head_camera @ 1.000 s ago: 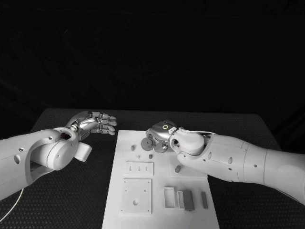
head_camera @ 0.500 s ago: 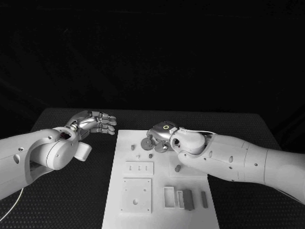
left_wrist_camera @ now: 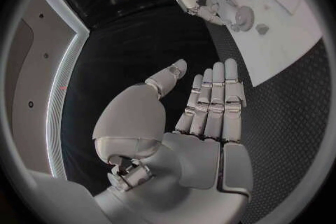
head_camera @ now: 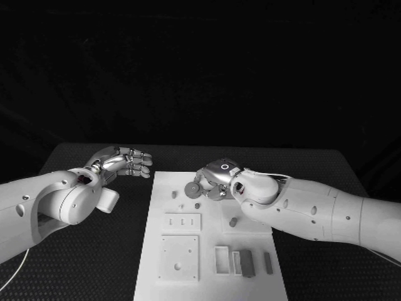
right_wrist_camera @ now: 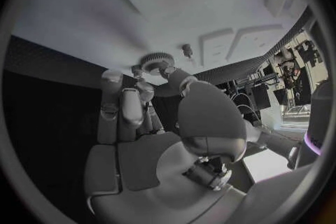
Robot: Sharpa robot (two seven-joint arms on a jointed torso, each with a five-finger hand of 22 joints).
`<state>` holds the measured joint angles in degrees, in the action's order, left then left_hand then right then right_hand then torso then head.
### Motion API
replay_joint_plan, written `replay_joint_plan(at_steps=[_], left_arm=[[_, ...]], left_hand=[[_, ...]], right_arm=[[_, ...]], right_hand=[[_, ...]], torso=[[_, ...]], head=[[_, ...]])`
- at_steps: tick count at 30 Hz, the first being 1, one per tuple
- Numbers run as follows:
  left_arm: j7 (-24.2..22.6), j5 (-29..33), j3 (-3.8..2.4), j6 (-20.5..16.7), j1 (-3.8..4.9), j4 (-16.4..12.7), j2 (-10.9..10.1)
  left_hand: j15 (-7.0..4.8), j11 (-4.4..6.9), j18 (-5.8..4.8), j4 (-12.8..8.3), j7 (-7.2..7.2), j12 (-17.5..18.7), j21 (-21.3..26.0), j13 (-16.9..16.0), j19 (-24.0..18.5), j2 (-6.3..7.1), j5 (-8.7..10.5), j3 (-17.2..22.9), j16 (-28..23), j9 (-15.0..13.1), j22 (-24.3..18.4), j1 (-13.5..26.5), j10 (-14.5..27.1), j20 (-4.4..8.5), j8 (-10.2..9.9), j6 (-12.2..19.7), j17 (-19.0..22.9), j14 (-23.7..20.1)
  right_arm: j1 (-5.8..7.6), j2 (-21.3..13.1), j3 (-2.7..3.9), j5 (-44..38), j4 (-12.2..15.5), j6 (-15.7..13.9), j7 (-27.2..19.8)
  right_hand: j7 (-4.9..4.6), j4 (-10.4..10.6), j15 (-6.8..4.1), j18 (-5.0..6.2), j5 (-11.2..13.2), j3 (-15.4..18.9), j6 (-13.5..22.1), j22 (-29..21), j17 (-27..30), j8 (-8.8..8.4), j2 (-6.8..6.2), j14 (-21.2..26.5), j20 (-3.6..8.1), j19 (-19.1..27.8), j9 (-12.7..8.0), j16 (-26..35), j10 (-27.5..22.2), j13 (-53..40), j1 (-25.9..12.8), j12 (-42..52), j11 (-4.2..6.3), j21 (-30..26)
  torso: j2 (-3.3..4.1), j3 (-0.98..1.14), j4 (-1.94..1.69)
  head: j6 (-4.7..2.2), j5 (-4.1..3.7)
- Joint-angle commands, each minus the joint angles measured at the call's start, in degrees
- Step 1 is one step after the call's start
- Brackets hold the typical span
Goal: Assemble the parts on the task board
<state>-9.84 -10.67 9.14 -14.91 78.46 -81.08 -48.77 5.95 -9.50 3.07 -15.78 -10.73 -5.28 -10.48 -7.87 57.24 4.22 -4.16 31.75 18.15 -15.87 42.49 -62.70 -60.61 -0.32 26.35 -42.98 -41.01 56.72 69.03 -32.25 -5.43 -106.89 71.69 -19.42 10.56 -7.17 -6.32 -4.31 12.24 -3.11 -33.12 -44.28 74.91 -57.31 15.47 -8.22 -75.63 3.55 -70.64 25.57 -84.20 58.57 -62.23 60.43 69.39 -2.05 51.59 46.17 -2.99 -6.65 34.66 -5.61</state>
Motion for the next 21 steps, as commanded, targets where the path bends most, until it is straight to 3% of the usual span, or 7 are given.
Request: replay_joint_plan(at_steps=[1, 5, 9, 13, 21], left_arm=[[-0.43, 0.02, -0.04, 0.00, 0.13, 0.05, -0.08], [-0.44, 0.02, -0.04, -0.06, 0.13, 0.20, -0.21], [-0.55, 0.02, -0.04, -0.09, 0.13, 0.31, -0.25], [-0.63, 0.03, -0.02, -0.04, 0.12, 0.59, -0.19], [-0.74, 0.03, 0.04, 0.07, 0.09, 1.35, -0.03]], left_hand=[[0.09, -0.09, 0.74, 0.16, -0.09, 0.20, 0.38, -0.07, 0.21, 0.17, 0.31, -0.25, -0.21, -0.07, 0.09, 0.27, -0.12, 0.02, -0.18, 0.35, -0.08, 0.35], [0.09, -0.08, 0.74, 0.13, -0.07, 0.21, 0.40, -0.07, 0.20, 0.18, 0.31, -0.24, -0.22, -0.09, 0.10, 0.23, -0.14, 0.02, -0.19, 0.34, -0.10, 0.36], [0.09, -0.08, 0.75, 0.12, -0.04, 0.22, 0.40, -0.08, 0.21, 0.19, 0.30, -0.23, -0.24, -0.10, 0.10, 0.21, -0.15, 0.02, -0.18, 0.33, -0.11, 0.36], [0.09, -0.07, 0.75, 0.10, 0.02, 0.23, 0.42, -0.09, 0.21, 0.17, 0.30, -0.21, -0.26, -0.14, 0.11, 0.17, -0.20, 0.02, -0.16, 0.27, -0.14, 0.37], [0.09, -0.05, 0.74, 0.10, 0.09, 0.23, 0.43, -0.12, 0.23, 0.13, 0.30, -0.20, -0.30, -0.19, 0.13, 0.14, -0.28, 0.01, -0.13, 0.19, -0.17, 0.39]], right_arm=[[0.39, -1.67, 0.43, 1.52, 2.32, -4.34, -0.53], [1.14, -4.35, 1.59, 2.50, 5.33, -3.70, -0.30], [1.95, -7.84, 2.40, 4.33, 7.31, -3.46, -0.35], [2.43, -11.36, 2.53, 8.66, 7.35, -2.87, -4.28], [2.63, -16.41, 2.58, 19.01, 5.86, -1.66, -11.12]], right_hand=[[-1.43, -0.25, 0.21, 2.76, 0.05, 0.06, -1.49, 1.11, 0.08, 0.07, -1.07, 0.18, 0.29, 0.00, 0.02, 0.07, -0.03, 0.11, 0.01, 0.14, -0.07, 0.04], [-1.51, 0.67, 0.30, 2.76, 0.05, -0.65, -1.35, 0.99, 0.45, -0.05, -2.75, 0.34, 0.31, -0.11, -0.11, 0.26, 0.00, 0.26, 0.07, 0.07, -0.18, -0.11], [-1.61, 1.06, 0.38, 2.76, 0.05, -1.13, -1.51, 0.95, 1.32, 0.04, -3.33, 0.74, 0.30, -0.02, -0.12, 0.61, -0.20, 0.38, 0.49, -0.08, -0.25, -0.29], [-1.70, 0.81, 0.47, 2.76, 0.06, -1.38, -1.93, 0.95, 2.91, 0.29, -3.66, 1.50, 0.13, 0.34, -0.06, 1.32, -0.58, 0.75, 1.35, -0.58, -0.35, -0.57], [-1.89, -0.37, 0.68, 2.76, 0.06, -0.98, -1.81, 0.98, 5.28, 0.25, -3.59, 3.24, -0.60, 1.67, -0.20, 2.93, -1.50, 2.63, 2.43, -2.76, -0.53, -1.34]], torso=[[-0.04, 0.03, 0.05], [0.00, 0.14, 0.19], [-0.01, 0.17, 0.29], [-0.12, 0.21, 0.38], [-0.23, 0.75, 1.14]], head=[[-0.17, -0.06], [-0.36, -0.13], [-0.66, -0.50], [-0.88, -0.84], [-1.28, -0.83]])
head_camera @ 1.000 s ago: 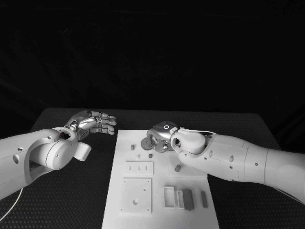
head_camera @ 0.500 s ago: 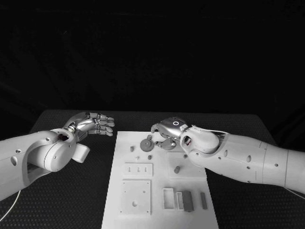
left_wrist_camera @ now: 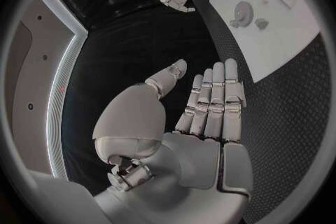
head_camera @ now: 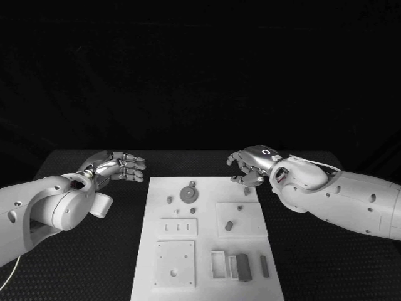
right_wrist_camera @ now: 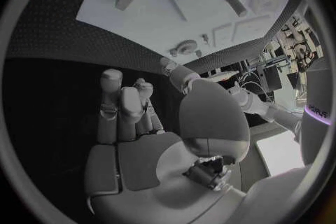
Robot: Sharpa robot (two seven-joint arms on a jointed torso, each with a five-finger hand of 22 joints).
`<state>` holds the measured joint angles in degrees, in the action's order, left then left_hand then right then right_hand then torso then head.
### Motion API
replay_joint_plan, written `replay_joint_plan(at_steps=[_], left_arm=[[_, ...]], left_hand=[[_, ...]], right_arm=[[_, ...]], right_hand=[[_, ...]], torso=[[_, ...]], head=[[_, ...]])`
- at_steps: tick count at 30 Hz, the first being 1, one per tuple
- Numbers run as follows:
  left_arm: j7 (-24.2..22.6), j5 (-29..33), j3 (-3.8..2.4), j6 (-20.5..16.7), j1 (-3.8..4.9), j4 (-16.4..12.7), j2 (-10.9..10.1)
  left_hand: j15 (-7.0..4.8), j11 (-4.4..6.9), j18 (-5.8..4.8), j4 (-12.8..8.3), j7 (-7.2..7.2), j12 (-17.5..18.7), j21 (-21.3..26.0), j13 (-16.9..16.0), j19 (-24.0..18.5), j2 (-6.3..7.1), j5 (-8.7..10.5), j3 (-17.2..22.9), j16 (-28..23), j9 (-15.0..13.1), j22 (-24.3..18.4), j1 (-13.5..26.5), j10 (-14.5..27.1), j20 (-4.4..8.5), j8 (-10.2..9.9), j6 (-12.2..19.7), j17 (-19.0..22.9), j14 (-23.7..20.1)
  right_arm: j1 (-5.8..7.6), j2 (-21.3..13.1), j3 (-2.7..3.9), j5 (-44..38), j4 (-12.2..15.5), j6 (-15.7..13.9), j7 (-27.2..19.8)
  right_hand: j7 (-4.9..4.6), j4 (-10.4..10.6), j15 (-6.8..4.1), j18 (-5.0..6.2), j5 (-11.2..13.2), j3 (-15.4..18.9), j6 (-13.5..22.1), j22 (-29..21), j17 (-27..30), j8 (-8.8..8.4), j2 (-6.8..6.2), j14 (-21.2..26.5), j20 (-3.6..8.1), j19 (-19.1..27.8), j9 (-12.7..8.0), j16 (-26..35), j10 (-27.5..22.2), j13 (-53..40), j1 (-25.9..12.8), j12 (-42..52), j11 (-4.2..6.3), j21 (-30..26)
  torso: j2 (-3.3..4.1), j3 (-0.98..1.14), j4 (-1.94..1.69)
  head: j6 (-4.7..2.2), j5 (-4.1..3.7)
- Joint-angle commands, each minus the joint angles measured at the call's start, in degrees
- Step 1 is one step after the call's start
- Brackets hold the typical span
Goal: Assemble the parts on the task board
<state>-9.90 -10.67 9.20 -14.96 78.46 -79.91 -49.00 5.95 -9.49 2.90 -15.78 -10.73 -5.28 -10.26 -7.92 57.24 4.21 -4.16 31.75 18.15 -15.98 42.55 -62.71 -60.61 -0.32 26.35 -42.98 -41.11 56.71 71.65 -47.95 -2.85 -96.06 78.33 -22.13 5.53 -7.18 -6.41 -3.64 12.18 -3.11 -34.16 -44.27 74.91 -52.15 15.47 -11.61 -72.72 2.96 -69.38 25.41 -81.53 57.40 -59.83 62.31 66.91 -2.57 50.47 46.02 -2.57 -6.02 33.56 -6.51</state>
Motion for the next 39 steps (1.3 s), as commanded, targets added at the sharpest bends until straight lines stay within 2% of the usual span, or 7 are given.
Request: replay_joint_plan(at_steps=[1, 7, 14, 21, 25, 30, 39], left_arm=[[-0.71, 0.03, -0.01, 0.13, 0.09, 0.23, 0.23], [-0.76, 0.03, 0.05, 0.51, 0.01, 0.50, 0.28], [-0.76, 0.03, 0.09, 0.64, -0.09, 0.88, 0.33], [-1.09, 0.02, 0.10, 0.90, -0.40, 1.02, 0.35], [-1.08, 0.02, 0.10, 1.07, -0.51, 1.10, 0.40], [-1.05, 0.02, 0.10, 1.09, -0.60, 1.19, 0.39], [-1.05, 0.01, 0.10, 1.09, -0.63, 1.24, 0.55]], left_hand=[[0.09, -0.04, 0.91, 0.10, 0.09, 0.23, 0.21, -0.07, 0.24, 0.13, 0.30, -0.20, -0.30, -0.08, 0.08, 0.14, -0.29, 0.01, -0.13, 0.19, -0.08, 0.40], [0.08, 0.04, 0.92, 0.08, 0.09, 0.17, 0.23, -0.14, 0.28, 0.11, 0.30, -0.20, -0.34, -0.15, 0.11, 0.11, -0.53, 0.02, -0.09, 0.08, -0.14, 0.46], [0.05, 0.45, 0.92, 0.07, -0.02, -0.16, 0.30, -0.48, 0.38, 0.07, 0.30, -0.23, -0.51, -0.35, 0.21, 0.09, -1.54, 0.04, -0.06, -0.18, -0.35, 0.58], [0.05, 0.74, 0.89, 0.29, -0.09, -0.36, 0.39, -0.78, 0.45, 0.09, 0.50, -0.41, -0.67, -0.50, 0.29, 0.43, -2.23, 0.04, -0.11, -0.29, -0.54, 0.68], [0.04, 0.76, 0.91, 0.63, -0.04, -0.27, 0.46, -0.90, 0.49, 0.47, 1.18, -0.88, -0.79, -0.58, 0.35, 1.08, -2.30, 0.06, -0.19, -0.27, -0.69, 0.73], [0.03, 0.78, 0.93, 0.56, 0.00, -0.25, 0.49, -0.93, 0.47, 0.52, 1.18, -0.89, -0.83, -0.60, 0.36, 0.99, -2.32, 0.08, -0.20, -0.26, -0.71, 0.71], [0.03, 0.78, 0.93, 0.51, 0.02, -0.22, 0.52, -0.95, 0.46, 0.53, 1.17, -0.89, -0.87, -0.63, 0.37, 0.92, -2.31, 0.08, -0.21, -0.26, -0.74, 0.69]], right_arm=[[0.01, -1.06, -0.01, 9.52, -1.14, 1.11, -6.97], [-0.01, -3.05, -0.04, 13.22, -3.65, 1.65, -11.14], [-0.57, -3.43, -0.49, 14.04, -7.73, 3.37, -14.35], [-2.58, -2.44, -0.73, 13.99, -10.43, 3.82, -15.69], [-3.50, -1.47, -0.76, 13.99, -12.23, 3.86, -16.45], [-4.34, -0.95, -0.77, 13.99, -12.59, 4.01, -17.00], [-5.23, 0.16, -0.93, 12.13, -13.06, 3.56, -17.25]], right_hand=[[-1.92, -0.30, 0.01, 2.82, 0.06, 0.10, -1.90, 0.98, 0.13, 0.29, -0.25, 0.37, -0.05, 0.45, -0.03, 0.31, -0.34, 0.32, 0.54, -0.34, -0.04, -0.26], [-1.98, -0.90, 0.09, 2.82, 0.07, 0.29, -2.22, 1.01, 0.16, 0.47, -0.17, 0.57, -0.25, 0.74, 0.01, 0.50, -0.41, 0.72, 0.97, -0.56, -0.11, -0.45], [-1.73, -1.68, -0.07, 2.82, 0.06, 0.62, -2.48, 1.06, 0.16, 0.64, -0.49, 0.80, -0.47, 1.04, 0.05, 0.65, -0.55, 0.95, 1.33, -0.58, 0.10, -0.60], [-1.01, -3.47, -0.72, 2.82, 0.07, 0.99, -1.19, 1.10, 0.12, 0.08, -0.35, 1.13, -0.77, 1.40, -0.21, 0.85, -0.94, 1.30, 2.08, -0.60, 0.77, -0.79], [-1.03, -3.81, -0.73, 2.82, 0.06, 0.99, -0.58, 1.09, 0.11, -0.19, -0.44, 1.20, -0.83, 1.46, -0.35, 0.89, -1.03, 1.38, 2.19, -0.60, 0.77, -0.84], [-0.99, -3.91, -0.74, 2.82, 0.06, 0.99, -0.52, 1.09, 0.10, -0.20, -0.49, 1.22, -0.84, 1.47, -0.35, 0.90, -1.06, 1.40, 2.23, -0.59, 0.79, -0.85], [-0.91, -4.19, -0.85, 2.82, 0.06, 0.97, -0.56, 1.10, 0.07, -0.09, -0.26, 1.25, -0.89, 1.49, -0.31, 0.90, -1.09, 1.40, 2.32, -0.48, 0.89, -0.87]], torso=[[-0.11, 0.41, 0.60], [-0.09, 0.83, 0.91], [-0.04, 0.71, 0.78], [-0.09, 0.56, 0.60], [-0.05, 0.61, 0.53], [-0.15, 0.37, 0.56], [-0.20, 0.27, 0.54]], head=[[-0.21, 0.10], [-0.40, 0.25], [-0.33, -0.08], [0.05, -0.33], [0.18, -0.21], [0.40, 0.20], [0.59, 0.24]])
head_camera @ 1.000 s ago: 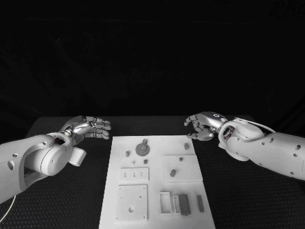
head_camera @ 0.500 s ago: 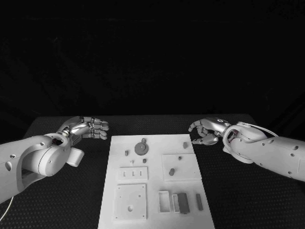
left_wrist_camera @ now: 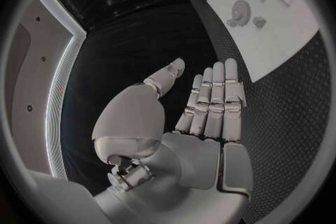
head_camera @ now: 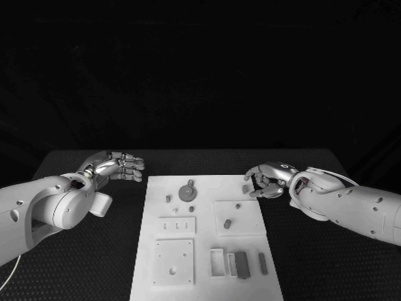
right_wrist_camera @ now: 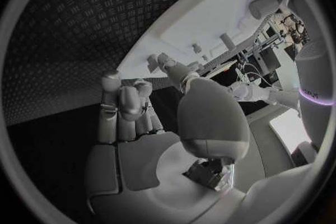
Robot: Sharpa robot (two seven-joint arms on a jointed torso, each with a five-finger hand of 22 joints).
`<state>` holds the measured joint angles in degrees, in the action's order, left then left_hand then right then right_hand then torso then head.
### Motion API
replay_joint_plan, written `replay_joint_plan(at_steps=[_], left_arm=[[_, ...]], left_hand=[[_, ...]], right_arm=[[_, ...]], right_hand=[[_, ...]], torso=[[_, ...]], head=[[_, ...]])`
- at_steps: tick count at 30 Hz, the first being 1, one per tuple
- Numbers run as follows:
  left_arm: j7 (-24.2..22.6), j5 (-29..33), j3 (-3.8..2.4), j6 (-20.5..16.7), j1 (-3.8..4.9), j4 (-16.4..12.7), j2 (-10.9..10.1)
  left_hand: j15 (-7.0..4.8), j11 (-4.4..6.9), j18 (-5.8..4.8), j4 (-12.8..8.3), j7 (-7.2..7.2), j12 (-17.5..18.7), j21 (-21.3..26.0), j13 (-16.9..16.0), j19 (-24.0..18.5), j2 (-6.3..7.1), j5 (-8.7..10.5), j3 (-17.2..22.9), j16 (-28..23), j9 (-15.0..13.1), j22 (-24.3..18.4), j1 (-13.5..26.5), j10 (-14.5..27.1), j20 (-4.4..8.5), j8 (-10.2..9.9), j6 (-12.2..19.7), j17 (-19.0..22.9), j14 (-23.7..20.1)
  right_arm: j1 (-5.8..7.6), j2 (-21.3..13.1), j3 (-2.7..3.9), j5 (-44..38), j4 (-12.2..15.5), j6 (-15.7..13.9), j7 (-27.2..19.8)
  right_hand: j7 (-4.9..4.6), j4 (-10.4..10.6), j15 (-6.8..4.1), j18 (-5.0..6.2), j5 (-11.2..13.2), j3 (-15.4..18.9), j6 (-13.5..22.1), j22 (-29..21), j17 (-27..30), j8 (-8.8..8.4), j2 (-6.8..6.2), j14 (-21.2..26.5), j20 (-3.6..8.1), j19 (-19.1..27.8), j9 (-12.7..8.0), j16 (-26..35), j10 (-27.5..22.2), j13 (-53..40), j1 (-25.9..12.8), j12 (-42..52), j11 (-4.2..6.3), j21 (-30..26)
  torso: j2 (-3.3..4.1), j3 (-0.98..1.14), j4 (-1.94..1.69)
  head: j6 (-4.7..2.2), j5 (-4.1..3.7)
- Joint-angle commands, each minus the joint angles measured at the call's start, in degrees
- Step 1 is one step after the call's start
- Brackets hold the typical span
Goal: Assemble the parts on the task board
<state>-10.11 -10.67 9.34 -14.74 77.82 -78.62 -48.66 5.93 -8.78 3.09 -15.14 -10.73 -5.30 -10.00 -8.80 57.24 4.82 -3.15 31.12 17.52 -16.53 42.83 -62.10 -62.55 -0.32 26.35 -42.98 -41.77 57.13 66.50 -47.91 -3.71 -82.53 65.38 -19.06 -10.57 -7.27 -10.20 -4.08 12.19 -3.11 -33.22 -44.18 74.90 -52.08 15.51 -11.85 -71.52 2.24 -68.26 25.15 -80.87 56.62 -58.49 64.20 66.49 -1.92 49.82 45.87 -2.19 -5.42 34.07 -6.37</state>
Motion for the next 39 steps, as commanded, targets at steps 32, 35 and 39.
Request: replay_joint_plan(at_steps=[32, 35, 39], left_arm=[[-0.73, 0.00, -0.04, 0.85, 0.00, -0.41, -0.06], [-0.73, 0.00, -0.04, 0.82, 0.00, -0.40, -0.06], [-0.71, 0.00, -0.04, 0.86, 0.00, -0.41, -0.07]], left_hand=[[0.07, 0.03, 0.73, -0.13, 0.03, -0.09, 0.33, -0.12, 0.45, -0.13, 0.16, -0.29, -0.34, -0.15, 0.12, 0.25, -0.33, 0.05, -0.23, -0.30, -0.18, 0.26], [0.07, 0.03, 0.73, -0.12, 0.03, -0.09, 0.33, -0.12, 0.45, -0.14, 0.16, -0.29, -0.34, -0.16, 0.12, 0.25, -0.32, 0.05, -0.23, -0.30, -0.19, 0.26], [0.07, 0.02, 0.73, -0.12, 0.03, -0.05, 0.34, -0.12, 0.45, -0.15, 0.15, -0.30, -0.36, -0.17, 0.13, 0.25, -0.28, 0.05, -0.23, -0.31, -0.20, 0.26]], right_arm=[[-1.46, 2.84, -0.33, -0.76, -2.89, -0.13, -0.57], [-1.46, 2.97, -0.32, -0.75, -3.15, -0.29, -0.43], [-1.47, 3.22, -0.32, -0.74, -3.39, -0.07, 0.20]], right_hand=[[-1.08, -1.31, -0.19, 2.81, 0.06, 0.39, -4.55, 1.16, -0.26, 2.20, 4.01, -0.32, -0.06, -0.05, 0.95, -0.04, 0.08, 0.07, -0.85, 1.24, 0.01, 0.03], [-1.10, -1.26, -0.18, 2.81, 0.06, 0.42, -4.82, 1.16, -0.27, 2.31, 4.39, -0.37, -0.05, -0.13, 1.02, -0.06, 0.16, 0.10, -1.07, 1.31, -0.01, 0.06], [-1.05, -1.21, -0.20, 2.81, 0.06, 0.38, -5.81, 1.15, -0.31, 2.76, 5.23, -0.50, 0.02, -0.26, 1.26, -0.12, 0.39, 0.16, -1.34, 1.51, 0.03, 0.12]], torso=[[-0.03, -0.10, 0.01], [-0.03, -0.13, -0.02], [-0.08, -0.12, 0.01]], head=[[0.49, 0.14], [0.52, 0.04], [0.50, 0.03]])
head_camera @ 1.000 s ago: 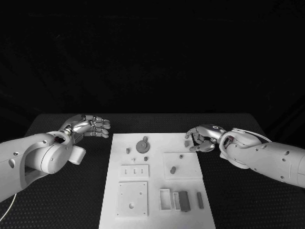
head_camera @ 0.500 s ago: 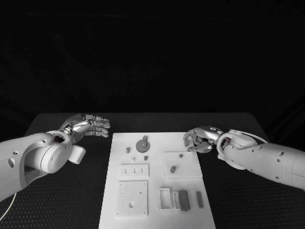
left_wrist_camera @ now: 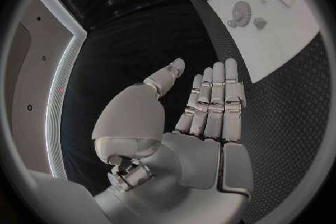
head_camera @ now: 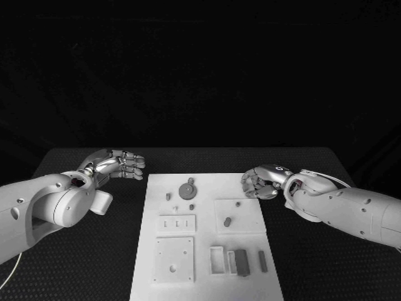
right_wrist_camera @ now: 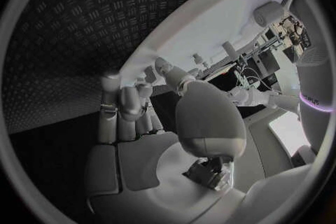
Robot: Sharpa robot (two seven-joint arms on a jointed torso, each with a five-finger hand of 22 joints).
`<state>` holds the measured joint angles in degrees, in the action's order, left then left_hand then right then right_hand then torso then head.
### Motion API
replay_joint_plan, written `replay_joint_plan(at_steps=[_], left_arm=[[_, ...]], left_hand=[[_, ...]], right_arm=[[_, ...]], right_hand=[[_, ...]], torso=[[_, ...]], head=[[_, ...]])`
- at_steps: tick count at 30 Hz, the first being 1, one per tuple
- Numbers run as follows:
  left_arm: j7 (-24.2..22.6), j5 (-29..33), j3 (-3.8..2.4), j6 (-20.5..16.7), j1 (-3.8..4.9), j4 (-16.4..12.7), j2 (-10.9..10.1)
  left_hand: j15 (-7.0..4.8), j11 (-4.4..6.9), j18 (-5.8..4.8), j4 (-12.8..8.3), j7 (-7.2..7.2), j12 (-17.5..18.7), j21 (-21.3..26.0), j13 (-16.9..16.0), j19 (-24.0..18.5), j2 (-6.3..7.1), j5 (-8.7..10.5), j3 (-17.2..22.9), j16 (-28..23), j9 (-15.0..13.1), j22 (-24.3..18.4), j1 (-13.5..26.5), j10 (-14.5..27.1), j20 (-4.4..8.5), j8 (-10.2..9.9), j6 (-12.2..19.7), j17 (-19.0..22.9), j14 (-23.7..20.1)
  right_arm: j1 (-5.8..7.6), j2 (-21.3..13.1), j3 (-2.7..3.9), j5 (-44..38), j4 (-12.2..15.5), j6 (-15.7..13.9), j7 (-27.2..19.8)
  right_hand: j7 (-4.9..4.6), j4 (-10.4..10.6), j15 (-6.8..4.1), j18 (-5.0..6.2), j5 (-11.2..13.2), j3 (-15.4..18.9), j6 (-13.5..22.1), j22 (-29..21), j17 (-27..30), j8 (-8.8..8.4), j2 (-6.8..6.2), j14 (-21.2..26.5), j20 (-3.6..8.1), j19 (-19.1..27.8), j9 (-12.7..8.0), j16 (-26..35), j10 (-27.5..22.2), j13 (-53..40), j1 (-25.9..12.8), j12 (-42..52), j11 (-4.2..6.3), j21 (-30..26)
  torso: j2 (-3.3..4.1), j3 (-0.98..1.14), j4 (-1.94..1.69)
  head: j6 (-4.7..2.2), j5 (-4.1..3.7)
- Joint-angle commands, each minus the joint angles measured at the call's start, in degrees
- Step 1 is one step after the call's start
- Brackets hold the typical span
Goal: Assemble the parts on the task board
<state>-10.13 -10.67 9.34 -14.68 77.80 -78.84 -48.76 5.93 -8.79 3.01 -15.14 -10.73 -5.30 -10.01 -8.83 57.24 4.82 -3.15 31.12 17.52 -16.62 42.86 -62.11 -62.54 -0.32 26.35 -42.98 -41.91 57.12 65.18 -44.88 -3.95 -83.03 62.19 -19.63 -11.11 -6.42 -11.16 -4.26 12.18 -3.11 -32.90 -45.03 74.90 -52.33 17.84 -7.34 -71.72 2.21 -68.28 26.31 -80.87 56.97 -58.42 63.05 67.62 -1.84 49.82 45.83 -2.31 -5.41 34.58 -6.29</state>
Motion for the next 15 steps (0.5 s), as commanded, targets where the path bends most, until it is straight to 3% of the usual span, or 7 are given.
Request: replay_joint_plan(at_steps=[1, 6, 15], left_arm=[[-0.69, 0.00, -0.04, 0.87, 0.02, -0.19, 0.02], [-0.66, 0.00, -0.04, 0.86, 0.02, -0.22, -0.06], [-0.61, 0.00, -0.04, 0.86, 0.03, -0.42, -0.12]], left_hand=[[0.08, 0.01, 0.82, -0.11, 0.03, -0.02, 0.34, -0.09, 0.45, -0.14, 0.16, -0.30, -0.36, -0.09, 0.10, 0.25, -0.25, 0.05, -0.23, -0.31, -0.06, 0.26], [0.08, -0.04, 0.82, -0.11, 0.03, 0.06, 0.36, -0.08, 0.45, -0.15, 0.16, -0.31, -0.39, -0.11, 0.11, 0.25, -0.16, 0.05, -0.24, -0.32, -0.09, 0.27], [0.08, -0.08, 0.82, -0.11, 0.04, 0.14, 0.38, -0.08, 0.45, -0.15, 0.16, -0.32, -0.42, -0.13, 0.12, 0.23, -0.07, 0.05, -0.25, -0.32, -0.12, 0.27]], right_arm=[[-0.15, 0.25, -0.08, -0.15, -0.29, 0.65, 0.93], [-0.25, 0.57, -0.08, -0.04, -0.63, 0.51, 1.27], [-0.42, 0.85, -0.08, -0.06, -0.55, 0.29, 1.51]], right_hand=[[-1.85, -0.25, -0.07, 2.82, 0.06, 0.04, -5.16, 1.15, -0.06, 0.52, 0.95, -0.31, 0.06, -0.24, 0.16, -0.10, 0.06, 0.10, -0.23, 0.40, -0.01, 0.12], [-1.42, -0.43, -0.43, 2.82, 0.06, 0.04, -6.62, 1.16, -0.08, 1.23, 1.94, -0.35, 0.10, -0.26, 0.61, -0.09, 0.18, 0.22, -0.47, 0.49, 0.39, 0.15], [-1.08, -0.70, -0.76, 2.82, 0.06, 0.17, -7.43, 1.17, -0.13, 1.57, 2.08, -0.50, 0.18, -0.41, 0.94, -0.15, 0.46, 0.32, -0.73, 0.61, 0.72, 0.25]], torso=[[-0.05, -0.01, 0.02], [-0.05, 0.01, 0.05], [-0.02, -0.04, 0.02]], head=[[-0.05, -0.05], [0.01, -0.20], [0.23, -0.26]])
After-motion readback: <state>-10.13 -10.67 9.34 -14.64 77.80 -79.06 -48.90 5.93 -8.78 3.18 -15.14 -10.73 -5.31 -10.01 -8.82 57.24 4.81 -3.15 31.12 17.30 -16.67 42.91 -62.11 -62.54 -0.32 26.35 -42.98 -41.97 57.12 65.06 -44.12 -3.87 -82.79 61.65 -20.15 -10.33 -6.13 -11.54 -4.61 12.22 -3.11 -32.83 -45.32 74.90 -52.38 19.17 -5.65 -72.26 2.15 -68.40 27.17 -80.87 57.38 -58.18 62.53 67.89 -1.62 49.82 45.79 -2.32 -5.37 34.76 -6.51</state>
